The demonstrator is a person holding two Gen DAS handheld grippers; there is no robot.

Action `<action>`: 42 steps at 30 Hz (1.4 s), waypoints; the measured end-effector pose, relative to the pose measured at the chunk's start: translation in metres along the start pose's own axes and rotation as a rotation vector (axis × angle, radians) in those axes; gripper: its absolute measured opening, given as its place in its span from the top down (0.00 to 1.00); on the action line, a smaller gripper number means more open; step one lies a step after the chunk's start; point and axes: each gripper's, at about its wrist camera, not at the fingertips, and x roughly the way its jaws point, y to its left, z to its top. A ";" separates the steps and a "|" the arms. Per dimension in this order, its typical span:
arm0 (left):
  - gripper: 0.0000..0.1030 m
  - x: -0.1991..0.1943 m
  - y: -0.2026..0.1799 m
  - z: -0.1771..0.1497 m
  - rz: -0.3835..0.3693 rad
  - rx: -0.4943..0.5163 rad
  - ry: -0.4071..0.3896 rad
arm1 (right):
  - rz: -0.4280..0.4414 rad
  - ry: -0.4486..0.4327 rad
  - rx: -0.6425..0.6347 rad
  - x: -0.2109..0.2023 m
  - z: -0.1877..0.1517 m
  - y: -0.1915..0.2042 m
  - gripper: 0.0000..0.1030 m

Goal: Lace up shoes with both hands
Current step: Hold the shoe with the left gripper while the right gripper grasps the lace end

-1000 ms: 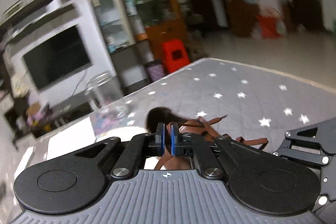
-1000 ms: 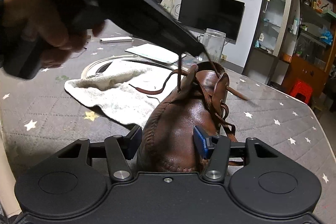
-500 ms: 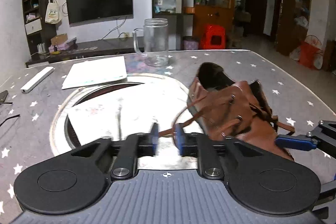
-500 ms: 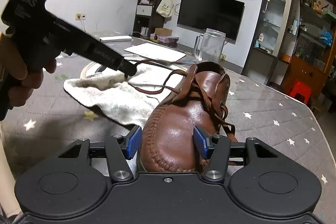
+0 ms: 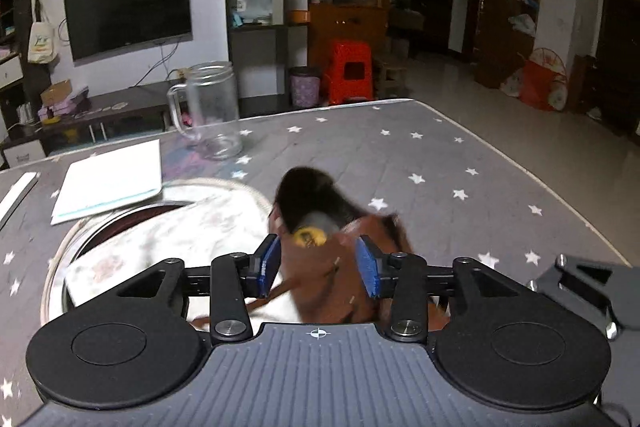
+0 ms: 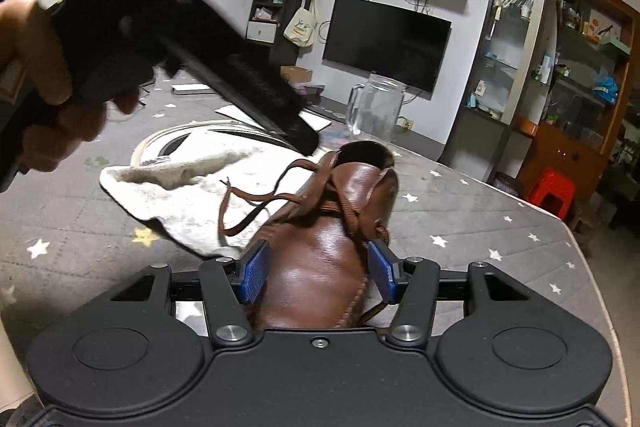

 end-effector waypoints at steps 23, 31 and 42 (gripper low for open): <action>0.55 0.008 0.067 -0.017 -0.123 -0.255 0.006 | 0.011 -0.071 -0.157 0.020 0.024 -0.012 0.70; 0.52 0.009 0.071 -0.018 -0.158 -0.251 -0.002 | 0.056 -0.057 -0.239 0.042 0.032 -0.006 0.77; 0.48 0.012 0.076 -0.021 -0.182 -0.261 -0.008 | 0.105 -0.020 -0.380 0.071 0.031 0.007 0.93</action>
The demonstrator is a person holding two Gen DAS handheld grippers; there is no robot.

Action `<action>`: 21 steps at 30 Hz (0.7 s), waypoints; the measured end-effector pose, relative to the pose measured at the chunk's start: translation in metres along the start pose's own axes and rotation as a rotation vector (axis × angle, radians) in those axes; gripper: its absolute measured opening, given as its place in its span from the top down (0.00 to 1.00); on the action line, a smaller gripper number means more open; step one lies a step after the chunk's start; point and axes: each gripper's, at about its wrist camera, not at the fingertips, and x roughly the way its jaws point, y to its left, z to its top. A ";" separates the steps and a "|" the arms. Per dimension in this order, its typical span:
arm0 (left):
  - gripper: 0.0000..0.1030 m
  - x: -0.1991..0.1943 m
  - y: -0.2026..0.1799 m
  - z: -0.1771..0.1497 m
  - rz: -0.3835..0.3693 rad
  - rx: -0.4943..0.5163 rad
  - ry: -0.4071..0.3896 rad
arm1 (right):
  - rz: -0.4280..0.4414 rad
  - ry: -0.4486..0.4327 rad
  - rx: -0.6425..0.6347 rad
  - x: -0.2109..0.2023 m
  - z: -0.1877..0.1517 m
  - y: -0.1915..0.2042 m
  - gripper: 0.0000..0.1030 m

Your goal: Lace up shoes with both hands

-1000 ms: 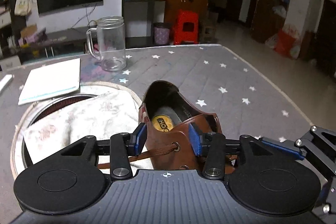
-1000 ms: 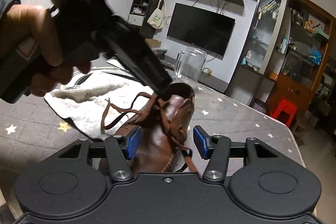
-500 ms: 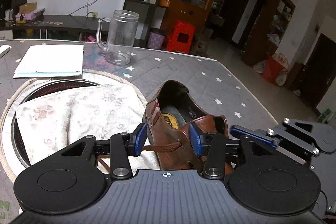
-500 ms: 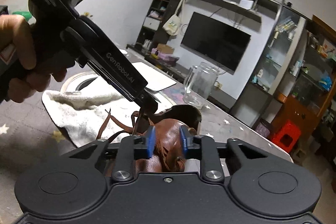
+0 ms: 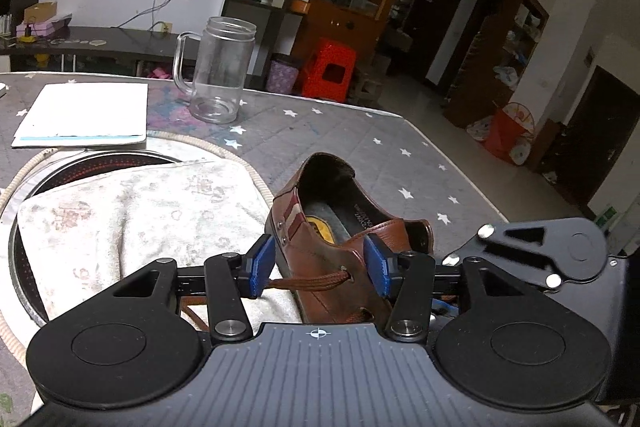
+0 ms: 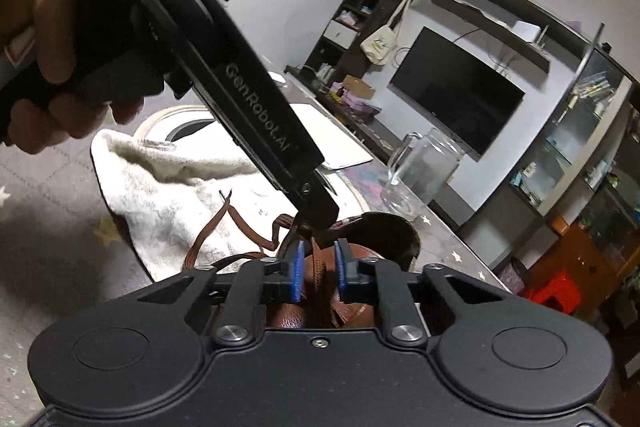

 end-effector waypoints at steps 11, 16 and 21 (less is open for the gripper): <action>0.43 0.000 -0.003 -0.001 0.028 -0.014 -0.004 | -0.261 -0.074 -0.017 -0.022 -0.012 0.013 0.98; 0.43 0.000 -0.010 0.000 0.046 0.004 -0.004 | -0.388 -0.093 0.013 -0.053 -0.018 -0.010 0.98; 0.43 0.000 -0.013 0.001 0.061 0.019 -0.002 | -0.487 -0.097 0.044 -0.078 -0.024 -0.033 0.98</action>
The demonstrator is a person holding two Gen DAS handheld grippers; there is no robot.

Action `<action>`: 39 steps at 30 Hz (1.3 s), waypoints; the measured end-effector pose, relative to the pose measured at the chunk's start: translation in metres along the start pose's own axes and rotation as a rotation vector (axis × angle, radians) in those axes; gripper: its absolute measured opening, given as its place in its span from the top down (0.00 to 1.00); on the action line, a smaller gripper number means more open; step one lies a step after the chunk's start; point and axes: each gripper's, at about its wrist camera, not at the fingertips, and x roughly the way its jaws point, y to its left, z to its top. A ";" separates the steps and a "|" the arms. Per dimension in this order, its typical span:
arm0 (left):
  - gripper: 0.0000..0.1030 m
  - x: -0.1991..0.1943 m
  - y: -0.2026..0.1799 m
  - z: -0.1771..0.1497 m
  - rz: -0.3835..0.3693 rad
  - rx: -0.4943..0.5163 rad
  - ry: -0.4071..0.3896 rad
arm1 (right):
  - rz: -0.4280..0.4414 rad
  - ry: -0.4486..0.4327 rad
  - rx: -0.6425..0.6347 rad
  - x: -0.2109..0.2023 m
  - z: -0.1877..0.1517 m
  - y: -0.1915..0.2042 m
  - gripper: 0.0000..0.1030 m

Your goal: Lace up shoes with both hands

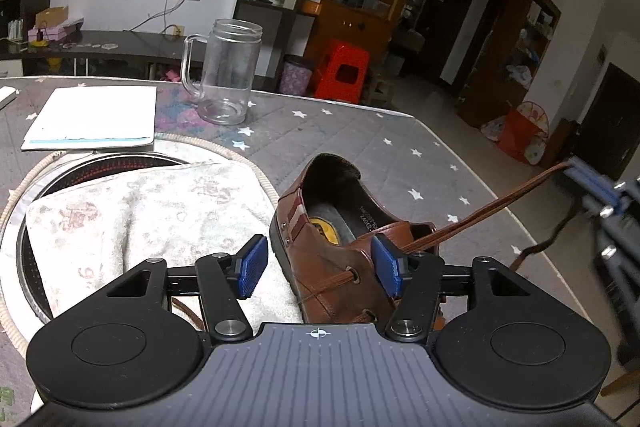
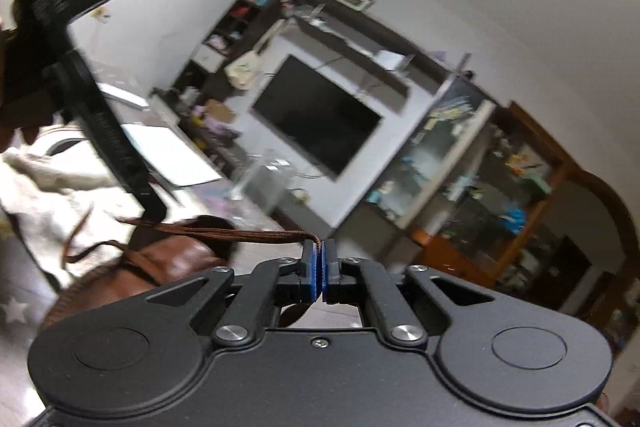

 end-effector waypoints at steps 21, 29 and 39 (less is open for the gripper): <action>0.42 -0.008 -0.023 0.001 0.043 0.106 0.001 | 0.048 0.180 -0.092 -0.010 -0.043 -0.013 0.87; 0.42 -0.012 -0.033 0.003 0.004 0.123 -0.004 | 0.169 0.291 -0.121 -0.009 -0.047 0.003 0.74; 0.42 -0.005 -0.055 0.007 -0.048 0.174 0.007 | 0.273 0.223 -0.047 -0.007 -0.029 0.018 0.74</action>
